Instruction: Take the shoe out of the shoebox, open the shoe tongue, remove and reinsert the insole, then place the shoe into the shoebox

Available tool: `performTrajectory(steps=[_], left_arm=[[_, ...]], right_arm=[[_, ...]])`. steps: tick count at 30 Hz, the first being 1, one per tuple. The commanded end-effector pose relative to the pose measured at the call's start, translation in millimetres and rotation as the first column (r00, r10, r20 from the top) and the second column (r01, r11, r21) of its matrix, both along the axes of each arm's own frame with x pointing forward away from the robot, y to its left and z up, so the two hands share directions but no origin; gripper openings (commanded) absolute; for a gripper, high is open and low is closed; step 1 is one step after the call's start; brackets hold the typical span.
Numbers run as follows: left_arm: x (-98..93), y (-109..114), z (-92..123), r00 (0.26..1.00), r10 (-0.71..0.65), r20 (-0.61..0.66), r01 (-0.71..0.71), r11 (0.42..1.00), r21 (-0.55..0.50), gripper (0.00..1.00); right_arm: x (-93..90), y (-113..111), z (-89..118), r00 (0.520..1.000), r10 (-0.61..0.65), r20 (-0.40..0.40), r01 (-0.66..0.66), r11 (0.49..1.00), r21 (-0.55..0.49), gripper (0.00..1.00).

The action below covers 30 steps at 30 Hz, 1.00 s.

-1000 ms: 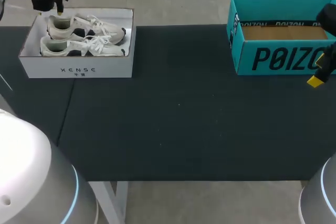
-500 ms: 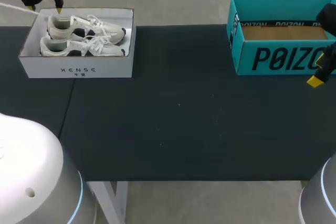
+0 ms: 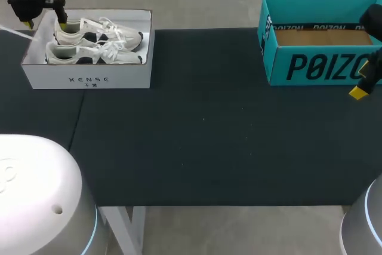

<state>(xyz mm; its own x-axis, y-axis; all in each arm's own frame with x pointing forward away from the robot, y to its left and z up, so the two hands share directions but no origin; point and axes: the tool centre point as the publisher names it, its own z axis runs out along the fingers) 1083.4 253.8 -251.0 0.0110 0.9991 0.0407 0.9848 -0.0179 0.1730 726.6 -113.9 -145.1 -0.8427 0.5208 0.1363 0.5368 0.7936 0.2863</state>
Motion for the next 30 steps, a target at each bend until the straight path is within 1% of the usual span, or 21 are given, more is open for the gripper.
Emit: performTrajectory(steps=[1,6,11,17,23,30], left_arm=[[-36.5,4.4,-10.4,0.998,0.006,0.057,-0.006,1.000,-0.005,1.00],[-35.9,15.7,-21.7,0.998,0.036,0.044,-0.035,0.999,-0.010,1.00],[-29.1,23.7,-30.8,0.998,0.049,0.035,-0.048,0.999,-0.010,1.00],[-15.4,29.9,-44.9,0.998,0.064,0.020,-0.064,0.998,-0.010,1.00],[-0.4,30.8,-59.6,0.998,0.061,-0.004,-0.061,0.998,-0.009,1.00],[15.1,30.1,-70.7,0.998,0.051,-0.026,-0.051,0.999,-0.005,1.00]], right_arm=[[2.1,0.1,-0.2,1.000,0.001,-0.004,-0.001,1.000,-0.001,1.00],[2.1,0.1,-0.2,1.000,0.001,-0.004,-0.001,1.000,-0.001,1.00],[2.1,0.1,-0.2,1.000,0.001,-0.004,-0.001,1.000,-0.001,1.00],[2.1,0.1,-0.2,1.000,0.001,-0.004,-0.001,1.000,-0.001,1.00],[2.1,0.1,-0.2,1.000,0.001,-0.004,-0.001,1.000,-0.001,1.00],[2.1,0.1,-0.2,1.000,0.001,-0.004,-0.001,1.000,-0.001,1.00]])
